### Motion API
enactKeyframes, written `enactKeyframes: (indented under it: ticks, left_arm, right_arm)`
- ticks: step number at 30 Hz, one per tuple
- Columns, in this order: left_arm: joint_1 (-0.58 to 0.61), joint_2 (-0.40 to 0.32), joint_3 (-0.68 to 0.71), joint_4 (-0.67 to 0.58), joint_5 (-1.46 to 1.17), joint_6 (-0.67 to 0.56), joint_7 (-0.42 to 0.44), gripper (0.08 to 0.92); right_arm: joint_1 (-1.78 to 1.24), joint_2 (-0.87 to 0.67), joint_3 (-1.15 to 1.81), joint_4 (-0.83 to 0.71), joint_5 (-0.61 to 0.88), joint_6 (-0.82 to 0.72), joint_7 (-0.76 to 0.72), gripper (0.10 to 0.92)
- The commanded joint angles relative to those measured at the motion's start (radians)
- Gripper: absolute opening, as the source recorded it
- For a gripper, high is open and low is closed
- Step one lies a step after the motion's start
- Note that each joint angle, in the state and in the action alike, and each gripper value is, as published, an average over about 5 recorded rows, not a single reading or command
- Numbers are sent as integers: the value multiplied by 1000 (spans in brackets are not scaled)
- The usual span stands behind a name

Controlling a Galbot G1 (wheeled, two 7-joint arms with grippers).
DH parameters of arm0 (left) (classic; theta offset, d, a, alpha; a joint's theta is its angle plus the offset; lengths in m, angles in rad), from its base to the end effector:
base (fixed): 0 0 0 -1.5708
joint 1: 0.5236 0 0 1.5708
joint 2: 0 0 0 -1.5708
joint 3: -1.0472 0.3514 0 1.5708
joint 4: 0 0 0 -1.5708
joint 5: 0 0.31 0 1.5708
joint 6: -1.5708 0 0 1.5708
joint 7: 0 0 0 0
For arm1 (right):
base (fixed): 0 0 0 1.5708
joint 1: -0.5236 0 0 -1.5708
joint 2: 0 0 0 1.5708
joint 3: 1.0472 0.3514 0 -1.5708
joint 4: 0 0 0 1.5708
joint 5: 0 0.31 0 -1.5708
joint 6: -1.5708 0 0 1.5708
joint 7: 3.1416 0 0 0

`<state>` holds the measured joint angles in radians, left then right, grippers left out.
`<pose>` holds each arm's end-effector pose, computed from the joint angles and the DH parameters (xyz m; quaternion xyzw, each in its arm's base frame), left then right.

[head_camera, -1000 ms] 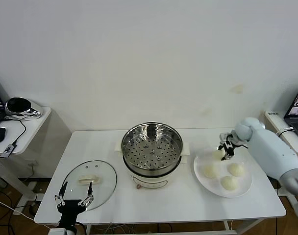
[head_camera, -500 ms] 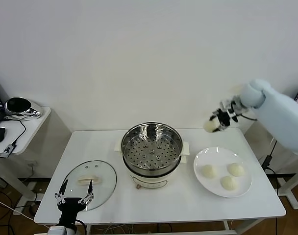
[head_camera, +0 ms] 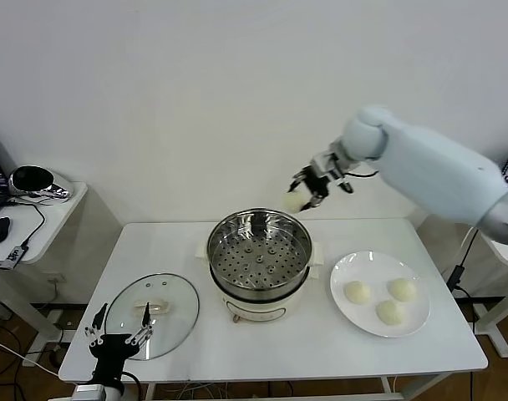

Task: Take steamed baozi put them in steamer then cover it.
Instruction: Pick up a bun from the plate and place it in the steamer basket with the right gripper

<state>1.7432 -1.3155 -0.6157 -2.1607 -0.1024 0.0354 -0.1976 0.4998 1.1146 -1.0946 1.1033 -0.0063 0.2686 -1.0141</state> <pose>0.0897 0.0681 -0.2928 0.0624 -0.9927 -0.0851 0.0581 0.5622 0.0318 -0.0265 0.5947 -0.3848 0.7036 0.0566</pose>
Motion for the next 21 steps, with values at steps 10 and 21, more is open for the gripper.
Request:
enactKeyframes:
  ticks: [10,21]
  left_arm:
    - [4,-8,-19,-7,-2,0,-1,823]
    - [-7,-6,-13,-5,-2,0,0,823]
  right_arm:
    - [-50,202,-117,-167,-364,332,133,577]
    - [-112,246,-55,-281,-501,390,202,580]
